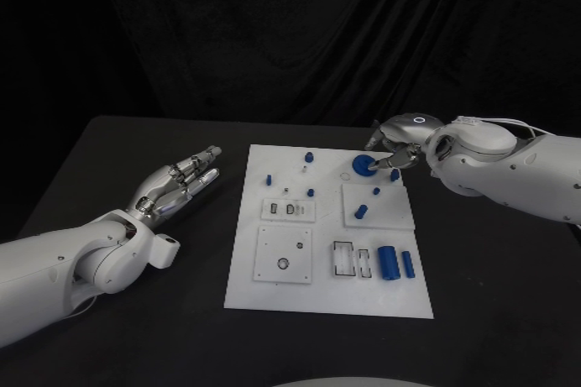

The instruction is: Assemble the parts on the task board

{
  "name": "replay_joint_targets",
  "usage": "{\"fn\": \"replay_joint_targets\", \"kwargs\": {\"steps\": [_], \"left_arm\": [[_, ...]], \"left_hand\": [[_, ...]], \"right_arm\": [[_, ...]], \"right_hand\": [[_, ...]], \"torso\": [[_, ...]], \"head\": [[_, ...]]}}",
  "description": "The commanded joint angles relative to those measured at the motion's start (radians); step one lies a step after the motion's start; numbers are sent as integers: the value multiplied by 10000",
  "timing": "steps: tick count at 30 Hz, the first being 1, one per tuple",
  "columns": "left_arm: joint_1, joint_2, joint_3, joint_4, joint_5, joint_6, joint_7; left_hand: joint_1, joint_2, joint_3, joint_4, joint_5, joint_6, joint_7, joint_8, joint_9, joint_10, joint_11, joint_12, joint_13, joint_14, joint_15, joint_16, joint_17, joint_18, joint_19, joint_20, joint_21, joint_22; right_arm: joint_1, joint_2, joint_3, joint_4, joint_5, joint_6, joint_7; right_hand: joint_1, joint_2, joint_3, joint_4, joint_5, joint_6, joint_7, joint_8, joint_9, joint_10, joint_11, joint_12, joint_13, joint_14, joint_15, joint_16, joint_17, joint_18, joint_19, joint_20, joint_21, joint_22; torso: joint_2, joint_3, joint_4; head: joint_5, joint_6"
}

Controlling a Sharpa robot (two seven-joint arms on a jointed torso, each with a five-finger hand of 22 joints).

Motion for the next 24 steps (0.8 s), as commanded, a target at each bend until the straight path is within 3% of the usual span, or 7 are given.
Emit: {"fn": "replay_joint_targets", "kwargs": {"steps": [1,5,11,24], "left_arm": [[14,9,7,5,-32,144,1011],[14,14,7,-8,-32,151,1006],[14,30,7,-24,-32,166,1003],[14,30,7,-34,-32,196,977]], "left_hand": [[88,-10,1,-50,42,-4,38,32,6,-5,55,50,9,-4,85,-37,-12,191,21,63,49,18],[88,-10,1,-50,42,-4,38,32,6,-5,55,50,9,-4,85,-37,-12,191,21,63,49,18],[93,-8,4,-53,41,-12,39,30,5,-4,63,50,9,-4,98,-37,-12,191,22,71,51,19],[98,-7,6,-56,41,-19,37,29,4,1,76,51,10,-4,112,-37,-12,192,26,78,54,21]], "right_arm": [[-35,-13,6,-33,-274,279,-569],[-51,49,5,-110,-295,304,-626],[-62,187,6,-211,-304,283,-594],[-118,388,6,-425,-307,507,-412]], "right_hand": [[-126,-71,10,185,-24,-85,18,-20,-30,1409,-9,931,2494,990,2,531,2499,-250,287,7,496,1478],[-112,-125,69,268,-31,-122,6,-22,-48,1687,-17,1075,2674,1104,22,605,2682,-296,429,25,741,1645],[128,11,189,59,-35,-41,-20,15,-15,1687,-36,1075,2674,1104,2,605,2682,-311,485,16,843,1715],[207,170,222,-160,-44,194,-36,108,78,1687,-45,1075,2674,1104,-16,605,2682,-312,482,1,859,1720]], "torso": [[12,14,24],[1,-5,2],[-9,-19,-1],[-6,-16,21]], "head": [[-22,-5],[-10,-20],[-10,-62],[-14,-104]]}}
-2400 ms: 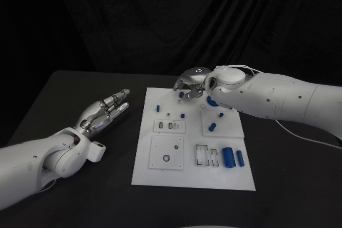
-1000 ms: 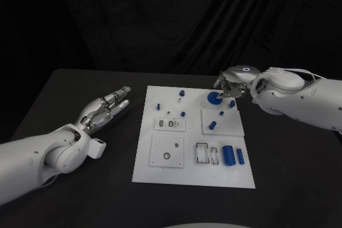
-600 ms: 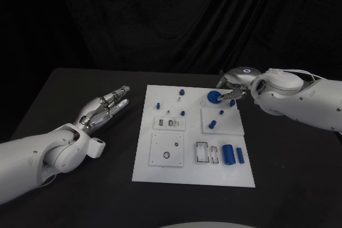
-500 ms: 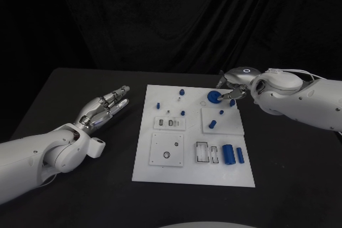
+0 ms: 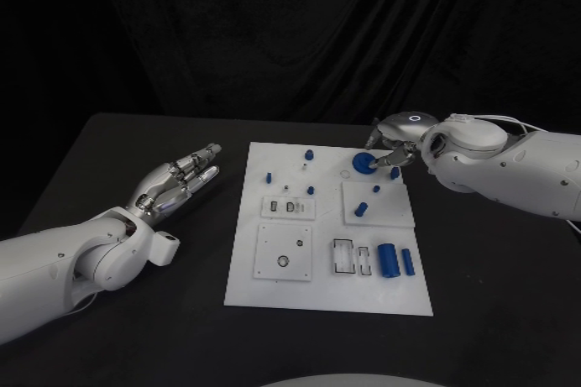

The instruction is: Assemble the parts on the task board

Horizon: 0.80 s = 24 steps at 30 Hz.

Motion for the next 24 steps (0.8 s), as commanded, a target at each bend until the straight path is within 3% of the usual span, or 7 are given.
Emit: {"fn": "replay_joint_targets", "kwargs": {"steps": [1,17,24], "left_arm": [[14,12,7,10,-31,140,976],[14,36,7,-32,-31,204,945],[14,58,7,-62,-31,238,927]], "left_hand": [[100,-5,6,-56,41,-19,37,28,6,1,76,52,11,-4,39,-37,-16,191,25,78,54,13],[110,-3,10,-62,41,-54,33,23,2,16,110,55,14,-4,67,-37,-16,192,30,97,58,15],[120,4,16,-68,41,-79,19,17,-1,25,169,57,16,-4,95,-37,-16,191,33,117,62,16]], "right_arm": [[-47,19,3,-24,-89,287,-80],[-153,193,4,-166,-89,733,64],[-184,318,4,-275,-89,665,114]], "right_hand": [[47,25,-12,-49,-43,101,-2,67,29,1093,-35,25,2629,1089,1,28,2629,-163,21,-16,23,1719],[-71,34,-68,-40,-46,120,-14,62,56,1093,-36,25,2629,1089,-8,28,2629,-189,92,-20,133,1752],[17,206,-32,-322,-40,561,-183,263,308,1093,-151,25,2629,1089,-80,28,2629,-189,87,-75,159,1758]], "torso": [[5,-3,20],[0,2,-4],[2,3,0]], "head": [[-17,-14],[-20,-77],[-35,-87]]}}
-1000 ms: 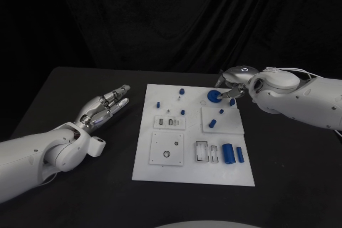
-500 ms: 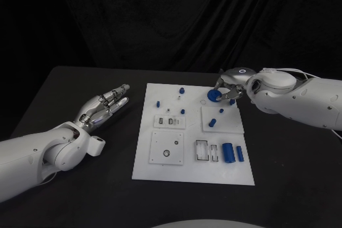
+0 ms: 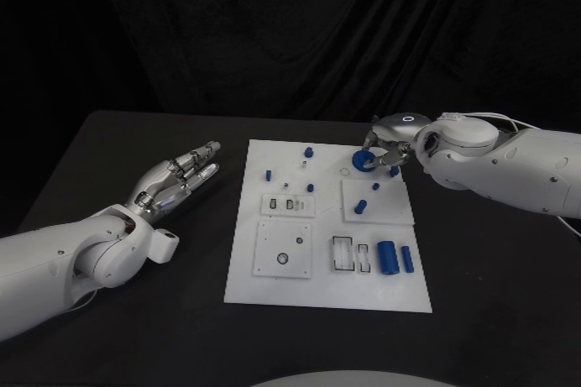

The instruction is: Assemble the parts on the task board

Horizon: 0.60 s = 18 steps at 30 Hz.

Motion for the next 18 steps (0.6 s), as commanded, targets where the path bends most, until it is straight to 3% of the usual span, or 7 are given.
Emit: {"fn": "replay_joint_targets", "kwargs": {"steps": [1,7,9,13,18], "left_arm": [[14,27,7,0,-30,169,922],[14,26,7,-7,-30,188,901],[14,23,7,-11,-30,195,894],[13,24,7,-20,-30,210,889],[13,15,7,-24,-30,225,890]], "left_hand": [[121,4,16,-68,41,-78,19,17,0,-8,60,57,16,-4,96,-37,-9,190,-5,80,61,6],[125,9,20,-70,42,-86,11,17,0,4,92,60,18,-4,109,-37,-9,190,-5,89,62,6],[125,9,20,-70,42,-86,11,17,0,4,92,60,18,-4,109,-37,-9,190,-5,89,62,6],[130,12,23,-73,42,-87,5,17,0,16,119,62,21,-4,123,-37,-9,189,-2,98,65,7],[130,12,23,-73,42,-87,5,17,0,16,119,62,21,-4,123,-37,-9,189,-2,98,65,7]], "right_arm": [[-104,63,-40,-70,-82,181,50],[-131,94,-40,-120,-82,93,112],[-137,89,-39,-120,-82,49,135],[-144,54,-39,-83,-82,-107,195],[-146,-32,-38,62,-82,-489,330]], "right_hand": [[62,178,51,-188,-43,462,-99,251,243,1021,-116,25,2631,1069,-91,29,2631,-192,61,-72,86,1765],[359,408,86,-832,-45,1348,-296,819,1064,1021,-260,25,2631,1069,-223,29,2631,-205,84,-219,166,1781],[383,427,78,-909,-43,1374,-314,868,1188,1021,-261,25,2631,1069,-240,29,2631,-212,90,-222,180,1784],[423,512,7,-1200,-40,1474,-344,1213,1845,1021,-247,25,2631,1069,-244,29,2631,-237,159,-245,291,1812],[338,551,-76,-1289,-45,1437,-353,1439,2317,1021,-259,25,2631,1069,-251,29,2631,-278,298,-246,479,1866]], "torso": [[2,6,2],[1,2,1],[2,0,-4],[2,-6,5],[2,-7,20]], "head": [[-11,-3],[16,-11],[34,-5],[44,-8],[28,8]]}}
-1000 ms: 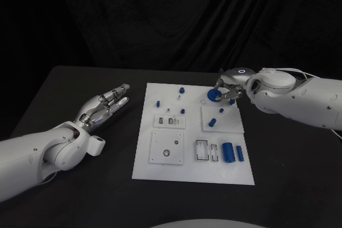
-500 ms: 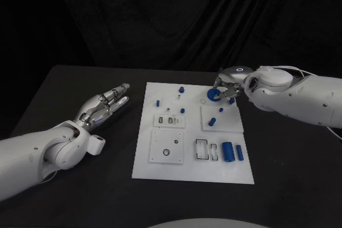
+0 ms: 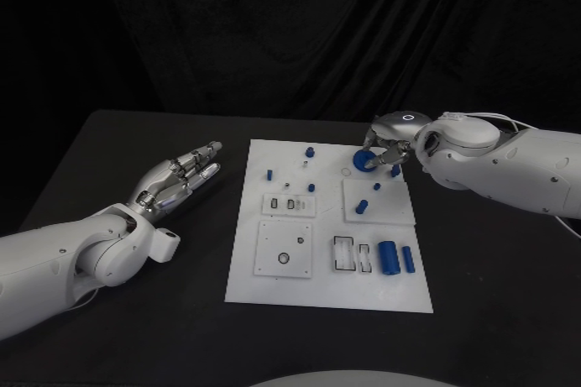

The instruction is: Assemble the parts on the task board

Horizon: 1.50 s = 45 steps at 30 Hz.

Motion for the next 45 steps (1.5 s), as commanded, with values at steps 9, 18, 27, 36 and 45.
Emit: {"fn": "replay_joint_targets", "kwargs": {"steps": [9,18,27,36,45], "left_arm": [[12,-36,7,25,-30,153,883],[12,-21,7,11,-30,162,877],[11,24,7,-28,-30,189,880],[11,108,7,-66,-30,216,882],[11,173,7,-85,-30,232,884]], "left_hand": [[100,-24,-1,-52,42,-89,-1,19,2,0,111,69,19,-4,74,-36,-13,190,5,112,71,12],[104,-24,0,-56,41,-90,-32,21,3,67,174,83,32,-4,101,-36,-13,190,11,130,77,14],[103,-22,0,-55,41,-107,-46,19,1,85,197,86,35,-4,113,-36,-13,190,14,138,81,16],[103,-21,0,-54,41,-106,-49,19,2,94,202,88,37,-4,116,-36,-13,190,15,140,82,16],[98,-18,-1,-49,40,-114,-60,18,1,106,217,89,39,-4,127,-36,-13,189,17,147,84,17]], "right_arm": [[41,-306,-61,713,-121,-839,230],[337,-427,-59,1498,-121,-1138,366],[393,-227,-58,1768,-121,-1171,552],[400,509,-41,1395,-121,-1075,710],[390,1350,-29,738,-121,-671,806]], "right_hand": [[-230,74,-111,-34,36,469,-568,1015,2446,1039,-96,25,2633,1065,-81,29,2632,-257,365,4,429,1962],[-370,136,-133,61,39,396,-548,960,2526,1039,-84,25,2633,1065,-71,29,2632,-290,475,9,577,2006],[-411,217,-109,102,44,364,-532,916,2547,1039,-78,25,2633,1065,-56,29,2632,-304,517,17,636,2023],[-375,262,-72,78,46,331,-516,867,2551,1039,-68,25,2633,1065,-42,29,2632,-313,542,27,674,2034],[-342,283,-47,46,45,288,-492,813,2547,1039,-52,25,2633,1065,-28,29,2632,-305,519,37,645,2024]], "torso": [[-2,-1,-13],[-20,-11,-28],[-12,-23,-7],[1,-18,29],[5,-4,-2]], "head": [[3,85],[35,104],[46,139],[-28,164],[-22,156]]}}
